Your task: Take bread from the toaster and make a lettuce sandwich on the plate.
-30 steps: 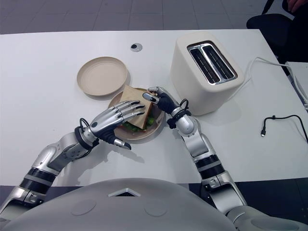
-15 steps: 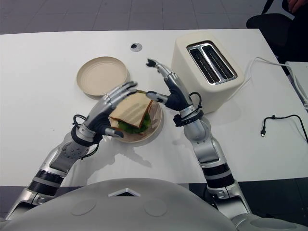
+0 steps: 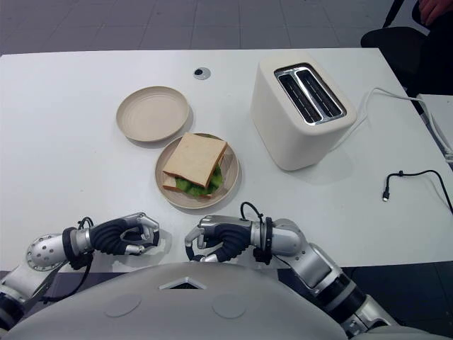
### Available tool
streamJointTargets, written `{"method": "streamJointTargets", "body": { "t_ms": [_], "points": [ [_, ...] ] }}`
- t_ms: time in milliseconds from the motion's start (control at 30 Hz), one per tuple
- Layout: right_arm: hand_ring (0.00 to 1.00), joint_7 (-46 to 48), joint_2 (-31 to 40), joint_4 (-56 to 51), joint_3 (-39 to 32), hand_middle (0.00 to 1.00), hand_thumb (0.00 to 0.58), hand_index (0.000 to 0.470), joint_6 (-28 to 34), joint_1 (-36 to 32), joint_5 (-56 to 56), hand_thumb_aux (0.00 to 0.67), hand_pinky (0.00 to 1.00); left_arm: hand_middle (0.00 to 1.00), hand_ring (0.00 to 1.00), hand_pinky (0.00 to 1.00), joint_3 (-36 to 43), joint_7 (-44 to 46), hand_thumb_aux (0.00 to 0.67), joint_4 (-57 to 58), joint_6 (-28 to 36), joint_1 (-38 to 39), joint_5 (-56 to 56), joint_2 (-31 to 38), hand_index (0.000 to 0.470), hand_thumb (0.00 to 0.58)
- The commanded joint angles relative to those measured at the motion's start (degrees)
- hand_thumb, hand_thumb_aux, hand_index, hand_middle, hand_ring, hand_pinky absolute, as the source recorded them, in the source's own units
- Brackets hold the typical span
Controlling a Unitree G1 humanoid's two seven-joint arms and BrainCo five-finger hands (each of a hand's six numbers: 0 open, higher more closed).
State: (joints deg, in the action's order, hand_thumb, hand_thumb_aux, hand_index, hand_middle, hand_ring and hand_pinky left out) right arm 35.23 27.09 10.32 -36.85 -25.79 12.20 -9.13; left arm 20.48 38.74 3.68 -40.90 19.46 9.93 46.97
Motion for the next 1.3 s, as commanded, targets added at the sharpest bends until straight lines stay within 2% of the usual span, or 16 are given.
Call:
{"method": "streamJointTargets", "body": {
  "t_ms": [33, 133, 267, 367, 467, 500, 533, 567, 600, 633, 667, 767, 900, 1000, 1200, 1300],
  "points": [
    [1.0, -8.0, -4.3, -4.6, 2.3, 1.0, 0.58, 0.47, 3.2, -2.1, -8.5, 0.67, 1.0, 1.0, 1.0, 1.0, 2.0, -7.4, 0.67, 7.5, 3.0, -6.4, -14.7, -10.2, 0.47, 0.58],
    [1.0, -22.2, -8.1, -10.2, 8.1, 1.0, 0.58, 0.47, 8.0, -6.2, -18.3, 0.67, 1.0, 1.0, 1.0, 1.0, 1.1, -20.0, 0.67, 13.9, 5.3, -13.7, -24.1, -19.8, 0.47, 0.58],
    [1.0, -37.7, -11.8, -16.6, 14.1, 1.0, 0.58, 0.463, 12.5, -10.0, -24.7, 0.659, 1.0, 1.0, 1.0, 1.0, -0.3, -34.1, 0.67, 21.0, 7.9, -20.5, -32.2, -27.2, 0.47, 0.58],
    [1.0, -44.0, -14.8, -20.6, 14.6, 1.0, 0.58, 0.47, 11.5, -12.0, -25.7, 0.67, 1.0, 1.0, 1.0, 1.0, -2.1, -41.0, 0.67, 24.0, 6.8, -21.8, -32.9, -30.5, 0.47, 0.58],
    [1.0, -46.0, -16.0, -21.8, 14.6, 1.0, 0.58, 0.47, 8.0, -11.9, -23.8, 0.67, 1.0, 1.0, 1.0, 1.0, -3.0, -40.9, 0.67, 21.5, 0.5, -19.2, -27.3, -32.4, 0.47, 0.58],
    [1.0, -46.1, -16.1, -21.4, 15.3, 1.0, 0.58, 0.47, 6.4, -11.2, -22.2, 0.67, 1.0, 0.86, 0.86, 0.86, -2.8, -39.1, 0.444, 19.5, -2.1, -17.7, -23.8, -32.6, 0.311, 0.514],
    [1.0, -45.6, -16.2, -20.6, 16.3, 1.0, 0.58, 0.459, 4.7, -10.3, -19.7, 0.654, 1.0, 0.23, 0.23, 0.23, -2.5, -37.5, 0.37, 17.1, -4.4, -16.2, -20.3, -32.5, 0.26, 0.464],
    [1.0, -44.2, -16.6, -19.0, 17.6, 1.0, 0.493, 0.288, 3.4, -9.0, -15.5, 0.41, 1.0, 0.0, 0.0, 0.0, -2.4, -36.0, 0.026, 14.6, -5.5, -14.6, -16.3, -32.4, 0.018, 0.045],
    [0.78, -43.6, -17.3, -16.4, 19.3, 0.78, 0.0, 0.0, 3.3, -7.5, -11.8, 0.0, 0.78, 0.0, 0.0, 0.0, -2.6, -34.6, 0.0, 11.7, -5.5, -13.2, -12.8, -32.3, 0.0, 0.0],
    [0.42, -42.3, -17.9, -13.2, 20.8, 0.42, 0.0, 0.0, 4.4, -5.9, -7.9, 0.0, 0.42, 0.0, 0.0, 0.0, -3.5, -34.2, 0.0, 7.9, -5.2, -11.8, -9.8, -32.5, 0.0, 0.0],
    [0.0, -40.4, -17.7, -9.8, 21.3, 0.0, 0.0, 0.0, 5.1, -4.5, -4.9, 0.0, 0.0, 0.0, 0.0, 0.0, -4.5, -34.2, 0.0, 3.5, -3.5, -10.5, -5.8, -33.2, 0.0, 0.0],
    [0.0, -38.8, -18.4, -3.7, 22.0, 0.0, 0.0, 0.0, 7.3, -2.0, -2.9, 0.0, 0.0, 0.0, 0.0, 0.0, -7.2, -37.2, 0.0, -2.7, 1.9, -9.8, -4.7, -37.0, 0.0, 0.0],
    [0.0, -42.0, -22.3, -3.6, 23.2, 0.0, 0.0, 0.0, 9.6, -2.6, -4.5, 0.0, 0.0, 0.0, 0.0, 0.0, -10.1, -44.6, 0.0, 1.2, 9.8, -12.4, -10.4, -43.5, 0.0, 0.0],
    [0.0, -45.3, -24.7, -5.1, 24.3, 0.0, 0.0, 0.0, 8.0, -3.9, -5.9, 0.0, 0.0, 0.0, 0.0, 0.0, -10.7, -47.6, 0.0, 4.4, 13.2, -14.8, -13.9, -46.7, 0.0, 0.0],
    [0.0, -49.3, -23.6, -13.5, 23.1, 0.0, 0.0, 0.0, -3.8, -9.8, -12.4, 0.0, 0.0, 0.0, 0.0, 0.0, -12.1, -51.1, 0.0, 13.6, 6.9, -19.5, -18.6, -48.8, 0.0, 0.0],
    [0.0, -48.9, -23.5, -16.6, 23.4, 0.0, 0.0, 0.0, -4.5, -10.3, -12.6, 0.0, 0.0, 0.0, 0.0, 0.0, -13.3, -50.1, 0.0, 15.7, 5.9, -19.3, -15.9, -49.7, 0.0, 0.0]
  ]
}}
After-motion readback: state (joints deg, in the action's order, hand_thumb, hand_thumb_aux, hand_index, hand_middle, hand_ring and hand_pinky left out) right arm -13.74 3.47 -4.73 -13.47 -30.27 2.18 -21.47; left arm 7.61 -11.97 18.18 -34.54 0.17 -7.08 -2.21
